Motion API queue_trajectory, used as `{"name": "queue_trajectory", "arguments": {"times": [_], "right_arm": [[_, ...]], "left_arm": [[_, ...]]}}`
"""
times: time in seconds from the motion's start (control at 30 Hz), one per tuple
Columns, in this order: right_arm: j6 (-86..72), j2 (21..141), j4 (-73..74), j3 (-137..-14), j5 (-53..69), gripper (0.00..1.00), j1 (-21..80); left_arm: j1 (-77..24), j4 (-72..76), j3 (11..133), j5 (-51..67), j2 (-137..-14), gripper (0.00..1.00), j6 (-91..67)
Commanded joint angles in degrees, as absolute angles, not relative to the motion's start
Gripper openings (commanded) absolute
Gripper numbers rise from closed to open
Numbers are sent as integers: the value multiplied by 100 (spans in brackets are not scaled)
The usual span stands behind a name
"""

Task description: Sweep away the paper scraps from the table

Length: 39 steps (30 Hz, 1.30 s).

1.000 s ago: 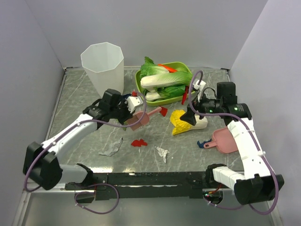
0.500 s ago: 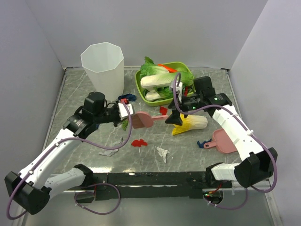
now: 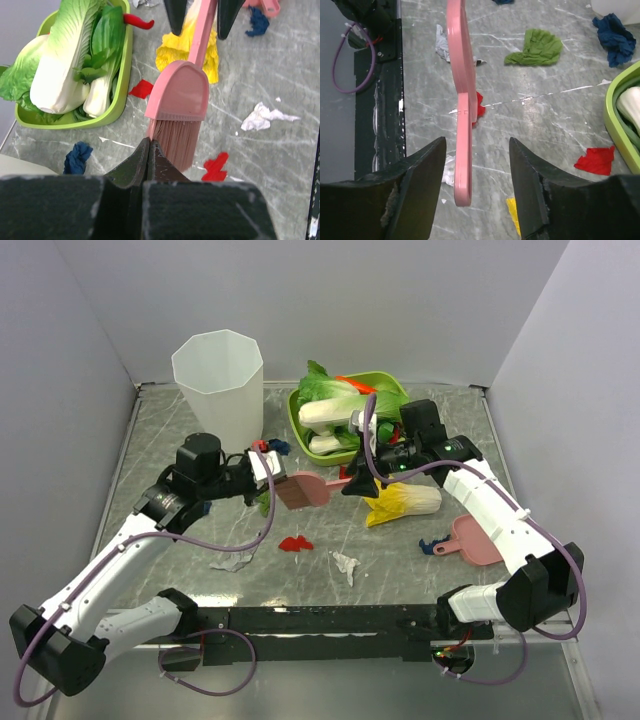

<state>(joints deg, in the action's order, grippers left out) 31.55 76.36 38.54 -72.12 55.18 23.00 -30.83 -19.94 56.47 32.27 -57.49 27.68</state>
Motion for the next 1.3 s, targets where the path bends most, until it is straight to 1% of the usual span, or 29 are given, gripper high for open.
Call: {"name": "queue_trajectory", "arguments": {"times": [0.0, 0.03, 0.1, 0.13, 0.2, 0.23, 0.27, 0.3, 0.33, 0.37, 0.47, 0.53, 0.63, 0.73, 0.77, 0.93, 1.1, 1.2, 1.23, 1.27], "right_arm": [[3094, 7612, 3613, -7304, 5748, 53, 2338], [3068, 7577, 3595, -7295, 5739, 44, 2329], [3041, 7576, 3586, -7312, 5730, 34, 2329], [3032, 7576, 3612, -7330, 5713, 22, 2329], [3102, 7550, 3673, -7400, 5608, 10, 2329], [3190, 7515, 3813, -7426, 5555, 0, 2329], [3295, 7480, 3910, -7479, 5511, 0, 2329], [3574, 7471, 4042, -7514, 5415, 0, 2338], [3742, 7445, 4347, -7610, 5371, 0, 2338], [4101, 7444, 4490, -7655, 5309, 0, 2329], [4525, 7418, 4825, -7769, 5125, 0, 2329], [4588, 7471, 4912, -7900, 5019, 0, 2329], [4685, 7532, 4887, -8059, 4984, 0, 2347], [4588, 7602, 4799, -8235, 4975, 0, 2373], [4588, 7620, 4790, -8270, 4975, 0, 2408], [4632, 7611, 4799, -8306, 4896, 0, 2426], [4474, 7585, 4720, -8218, 4931, 0, 2435], [4316, 7568, 4641, -8191, 4974, 0, 2435], [4246, 7585, 4623, -8183, 4975, 0, 2435], [4219, 7594, 4623, -8191, 4992, 0, 2435]], "left_arm": [[-3067, -1468, 5818, 3357, -5809, 1, 2321], [-3067, -1459, 5827, 3366, -5836, 1, 2294], [-3067, -1415, 5827, 3349, -5871, 1, 2198], [-3067, -1389, 5818, 3340, -5871, 1, 2154], [-3067, -1423, 5844, 3383, -5897, 1, 2101], [-3067, -1502, 5880, 3462, -5958, 7, 2144], [-3067, -1633, 5932, 3506, -6002, 19, 2162], [-3059, -1713, 6063, 3550, -6046, 53, 2171], [-3050, -1792, 6143, 3734, -6151, 62, 2214], [-3041, -1958, 6300, 3814, -6213, 69, 2250], [-3006, -2196, 6538, 4200, -6442, 74, 2618], [-2988, -2311, 6644, 4367, -6644, 74, 2934], [-2962, -2259, 6829, 4675, -6943, 71, 2918], [-2936, -2040, 6873, 4965, -7180, 62, 2830], [-2936, -2030, 6899, 5062, -7233, 60, 2813], [-2927, -1942, 7119, 5141, -7514, 45, 2681], [-2927, -1802, 7146, 5256, -7620, 40, 2426], [-2927, -1863, 7172, 5308, -7646, 26, 2408], [-2918, -1855, 7163, 5335, -7655, 17, 2391], [-2909, -1837, 7172, 5361, -7673, 12, 2338]]}}
